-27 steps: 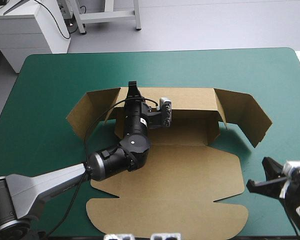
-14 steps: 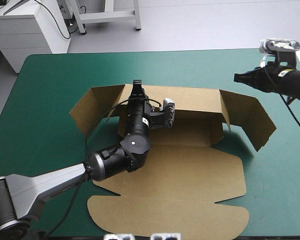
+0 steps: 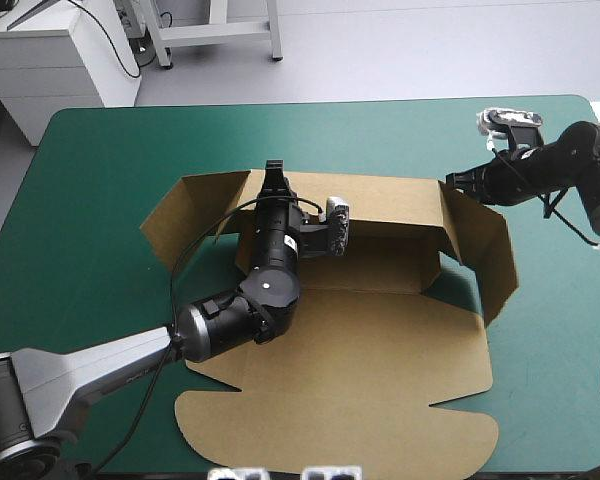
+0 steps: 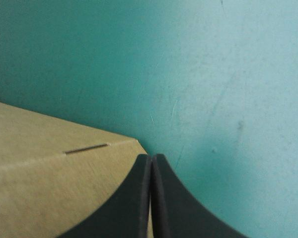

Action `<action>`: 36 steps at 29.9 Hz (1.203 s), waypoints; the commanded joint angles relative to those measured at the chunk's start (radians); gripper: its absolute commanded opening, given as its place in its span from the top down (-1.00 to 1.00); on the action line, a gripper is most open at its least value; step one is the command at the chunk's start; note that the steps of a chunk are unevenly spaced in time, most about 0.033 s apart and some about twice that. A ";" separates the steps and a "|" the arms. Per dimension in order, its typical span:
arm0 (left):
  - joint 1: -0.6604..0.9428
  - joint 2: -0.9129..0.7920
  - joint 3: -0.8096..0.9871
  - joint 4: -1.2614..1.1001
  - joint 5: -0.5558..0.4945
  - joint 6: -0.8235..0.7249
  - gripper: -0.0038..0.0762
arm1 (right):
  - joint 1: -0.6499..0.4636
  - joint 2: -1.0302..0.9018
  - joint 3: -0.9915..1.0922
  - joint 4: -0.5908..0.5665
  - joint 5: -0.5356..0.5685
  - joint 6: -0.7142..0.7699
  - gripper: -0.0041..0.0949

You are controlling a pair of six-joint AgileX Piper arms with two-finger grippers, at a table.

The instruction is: Fold the box

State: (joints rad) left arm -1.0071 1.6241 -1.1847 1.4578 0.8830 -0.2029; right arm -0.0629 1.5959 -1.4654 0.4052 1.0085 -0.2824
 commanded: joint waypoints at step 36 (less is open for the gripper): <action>-0.003 -0.047 -0.026 0.007 0.024 -0.011 0.92 | -0.005 -0.505 0.704 0.649 -0.255 -0.870 -0.38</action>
State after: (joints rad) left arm -1.0071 1.6241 -1.1847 1.4122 0.8934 -0.2029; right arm -0.0640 1.1136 -0.7392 1.0210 0.7260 -1.1351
